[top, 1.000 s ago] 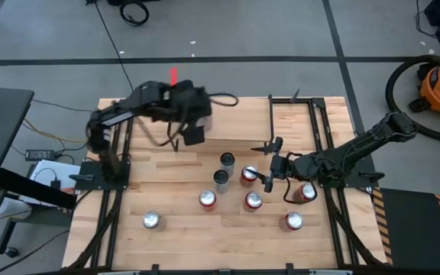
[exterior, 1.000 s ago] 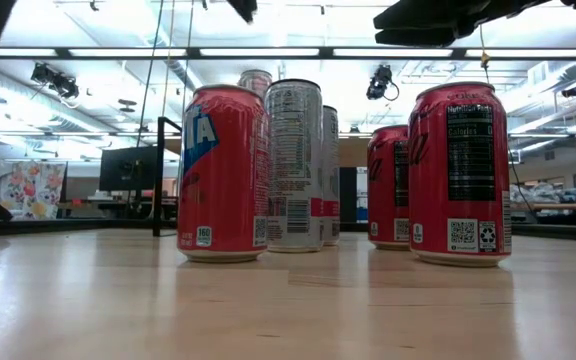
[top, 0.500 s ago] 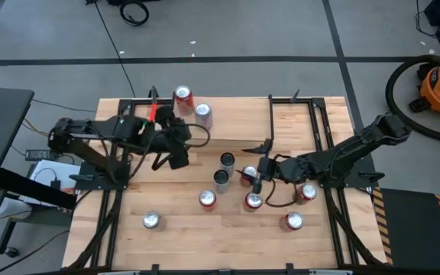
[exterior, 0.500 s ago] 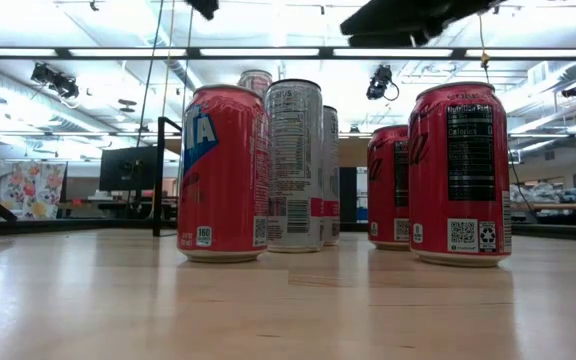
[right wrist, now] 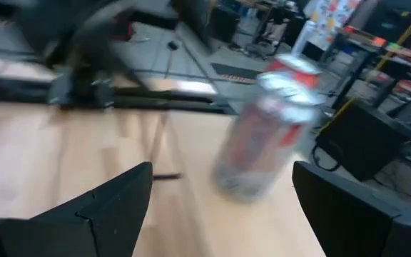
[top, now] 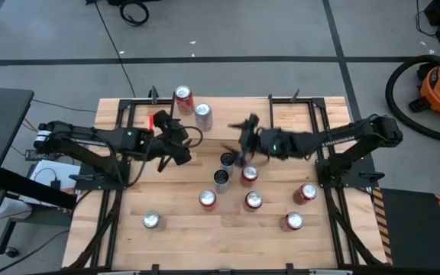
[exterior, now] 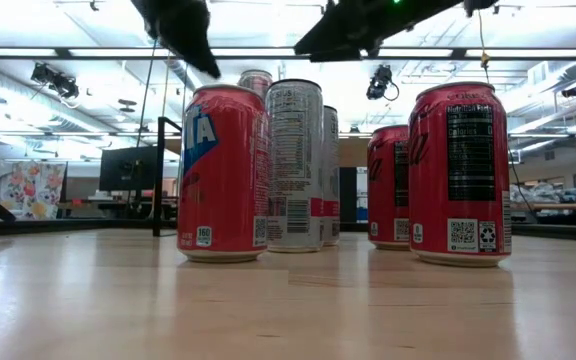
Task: Place canned beverage on shelf
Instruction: Put the top silver soda can on the shelf
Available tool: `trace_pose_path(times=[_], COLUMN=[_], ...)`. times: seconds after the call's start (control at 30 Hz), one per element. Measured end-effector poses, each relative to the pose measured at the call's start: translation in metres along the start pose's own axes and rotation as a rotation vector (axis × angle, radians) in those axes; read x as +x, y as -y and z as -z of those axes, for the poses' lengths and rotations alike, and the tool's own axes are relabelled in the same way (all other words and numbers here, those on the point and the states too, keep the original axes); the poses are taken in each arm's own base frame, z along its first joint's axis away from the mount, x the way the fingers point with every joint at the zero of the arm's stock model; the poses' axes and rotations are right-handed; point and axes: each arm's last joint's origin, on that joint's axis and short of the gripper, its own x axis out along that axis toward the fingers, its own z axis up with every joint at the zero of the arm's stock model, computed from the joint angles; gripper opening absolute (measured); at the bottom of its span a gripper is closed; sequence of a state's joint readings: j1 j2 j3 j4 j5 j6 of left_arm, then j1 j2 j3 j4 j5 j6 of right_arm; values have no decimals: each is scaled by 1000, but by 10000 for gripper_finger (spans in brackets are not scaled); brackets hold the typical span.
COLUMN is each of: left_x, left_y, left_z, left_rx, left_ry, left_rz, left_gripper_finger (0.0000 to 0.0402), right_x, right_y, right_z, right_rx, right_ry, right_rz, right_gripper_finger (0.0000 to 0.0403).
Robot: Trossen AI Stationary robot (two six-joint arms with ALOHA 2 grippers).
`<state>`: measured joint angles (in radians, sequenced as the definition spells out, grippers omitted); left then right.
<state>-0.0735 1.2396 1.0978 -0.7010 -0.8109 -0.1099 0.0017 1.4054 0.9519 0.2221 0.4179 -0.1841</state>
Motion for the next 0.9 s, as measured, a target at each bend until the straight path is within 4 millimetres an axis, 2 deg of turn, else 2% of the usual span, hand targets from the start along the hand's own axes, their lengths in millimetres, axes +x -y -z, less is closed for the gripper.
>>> trace_pose_path(times=[0.13,0.33,0.47,0.63,0.9], left_x=[22,46,51,51,50], left_y=[-1,-22,-30,-31,-31], left_z=[10,8,6,5,4], left_rx=[82,36,-2,-19,-45], left_ry=[13,73,83,95,104], left_rz=[-93,-90,-95,-96,-106], left_gripper_finger=[388,388,388,388,388], right_x=[17,45,58,71,75], right_y=[38,77,91,103,106], right_z=[3,10,13,20,24], right_rx=[36,38,17,3,-23], right_ry=[5,-20,-36,-51,-50], right_rz=[-8,5,18,7,-24], right_gripper_finger=[348,348,348,348,348])
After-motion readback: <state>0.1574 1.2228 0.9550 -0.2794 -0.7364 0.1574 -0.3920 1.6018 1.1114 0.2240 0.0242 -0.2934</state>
